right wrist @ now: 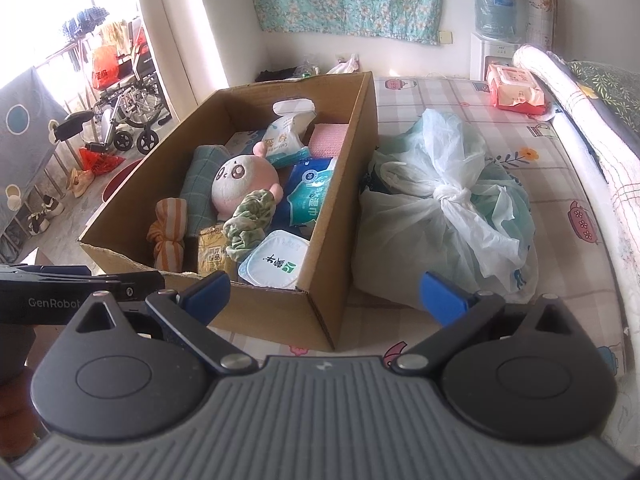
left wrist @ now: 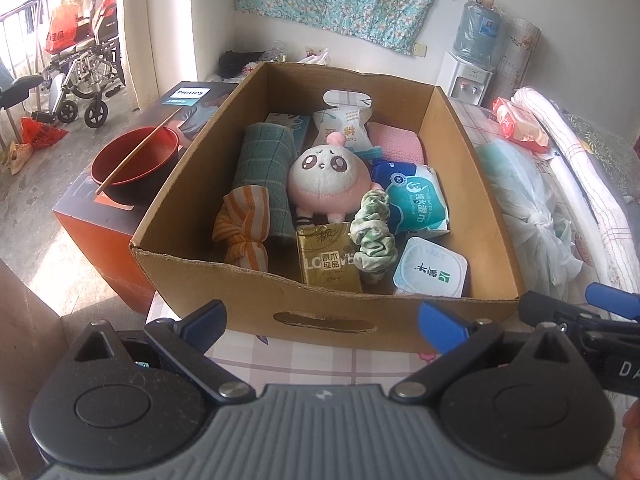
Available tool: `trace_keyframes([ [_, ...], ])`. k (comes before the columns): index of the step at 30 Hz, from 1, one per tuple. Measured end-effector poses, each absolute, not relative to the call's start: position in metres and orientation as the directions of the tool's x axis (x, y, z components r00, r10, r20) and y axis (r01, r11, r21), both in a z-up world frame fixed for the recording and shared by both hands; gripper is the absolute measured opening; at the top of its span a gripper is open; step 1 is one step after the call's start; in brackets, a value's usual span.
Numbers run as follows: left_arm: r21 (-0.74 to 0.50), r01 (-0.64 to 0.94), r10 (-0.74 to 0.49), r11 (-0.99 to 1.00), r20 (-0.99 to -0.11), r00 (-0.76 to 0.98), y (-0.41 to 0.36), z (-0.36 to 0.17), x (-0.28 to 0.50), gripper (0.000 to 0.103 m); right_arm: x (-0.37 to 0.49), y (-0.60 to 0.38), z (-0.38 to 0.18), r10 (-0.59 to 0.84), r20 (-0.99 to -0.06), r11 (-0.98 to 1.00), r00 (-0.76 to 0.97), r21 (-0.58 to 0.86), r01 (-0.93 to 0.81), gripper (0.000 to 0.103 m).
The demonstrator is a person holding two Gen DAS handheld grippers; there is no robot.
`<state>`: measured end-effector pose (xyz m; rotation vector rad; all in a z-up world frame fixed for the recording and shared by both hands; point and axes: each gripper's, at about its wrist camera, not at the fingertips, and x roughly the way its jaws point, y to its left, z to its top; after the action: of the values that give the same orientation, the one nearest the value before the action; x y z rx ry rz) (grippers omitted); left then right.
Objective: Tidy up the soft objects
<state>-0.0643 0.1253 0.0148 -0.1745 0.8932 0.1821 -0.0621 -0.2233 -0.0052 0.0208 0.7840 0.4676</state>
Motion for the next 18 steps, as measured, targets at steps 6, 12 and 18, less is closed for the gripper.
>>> trace_keyframes([
  [6,-0.04,-0.211,0.097,0.977,-0.793,0.602,0.1198,0.0128,-0.0644,0.103,-0.062,-0.216,-0.0092,0.409,-0.693,0.893,0.594,0.171,-0.415,0.102],
  [12,-0.032,-0.209,0.104,0.977,-0.789,0.605,0.1202,0.0126,-0.0655,0.103,-0.0602,-0.2162,-0.0114,0.397,-0.704,0.898,0.589,0.165,-0.408,0.102],
  [18,-0.014,-0.209,0.119,0.978,-0.784,0.609,0.1185,0.0139,-0.0659,0.103,-0.0592,-0.2164,-0.012,0.396,-0.706,0.898,0.587,0.165,-0.408,0.102],
])
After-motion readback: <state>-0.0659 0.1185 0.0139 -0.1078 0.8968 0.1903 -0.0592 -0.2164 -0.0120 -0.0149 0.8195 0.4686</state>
